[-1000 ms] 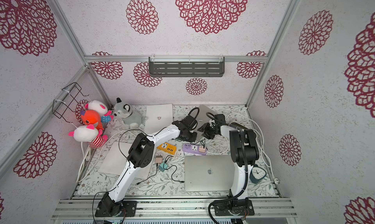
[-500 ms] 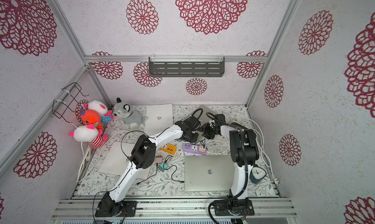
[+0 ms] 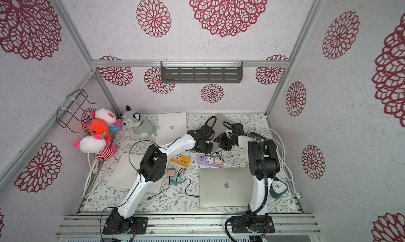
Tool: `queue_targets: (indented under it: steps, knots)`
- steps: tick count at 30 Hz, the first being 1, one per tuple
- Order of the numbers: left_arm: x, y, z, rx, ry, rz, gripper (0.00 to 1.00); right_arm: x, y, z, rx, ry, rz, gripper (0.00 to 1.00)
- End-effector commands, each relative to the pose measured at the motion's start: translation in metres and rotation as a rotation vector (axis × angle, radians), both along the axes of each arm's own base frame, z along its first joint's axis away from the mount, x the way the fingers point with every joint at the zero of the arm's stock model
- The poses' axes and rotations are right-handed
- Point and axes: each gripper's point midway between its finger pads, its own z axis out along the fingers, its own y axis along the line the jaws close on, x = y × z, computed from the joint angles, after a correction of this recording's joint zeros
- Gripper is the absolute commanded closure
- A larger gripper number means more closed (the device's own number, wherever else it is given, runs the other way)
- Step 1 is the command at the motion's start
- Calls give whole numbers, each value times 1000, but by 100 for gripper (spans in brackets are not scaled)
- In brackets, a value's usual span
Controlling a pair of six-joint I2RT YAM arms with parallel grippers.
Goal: Unplug the laptop charger
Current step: Remove the charging cable from the laptop.
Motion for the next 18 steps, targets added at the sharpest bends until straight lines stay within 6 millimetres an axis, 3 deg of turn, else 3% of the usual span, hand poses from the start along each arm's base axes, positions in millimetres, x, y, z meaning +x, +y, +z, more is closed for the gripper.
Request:
queue_targets:
  steps: [1, 7, 10, 13, 18]
  knots:
    - [-30, 56, -24, 247, 133, -20, 97, -18, -20, -47, -110, 132, -34, 46]
    - [-45, 21, -30, -18, 203, 98, 98, -16, -19, -47, -107, 130, -32, 46]
    - [-45, 28, -32, 40, 182, 91, 97, -16, -19, -46, -104, 130, -30, 46]
    - [-34, 32, -19, 68, 155, 102, 78, -15, -17, -37, -94, 105, -34, 46]
    - [-5, 30, 24, -14, 45, 135, 61, -11, -18, -3, -114, 44, -24, 45]
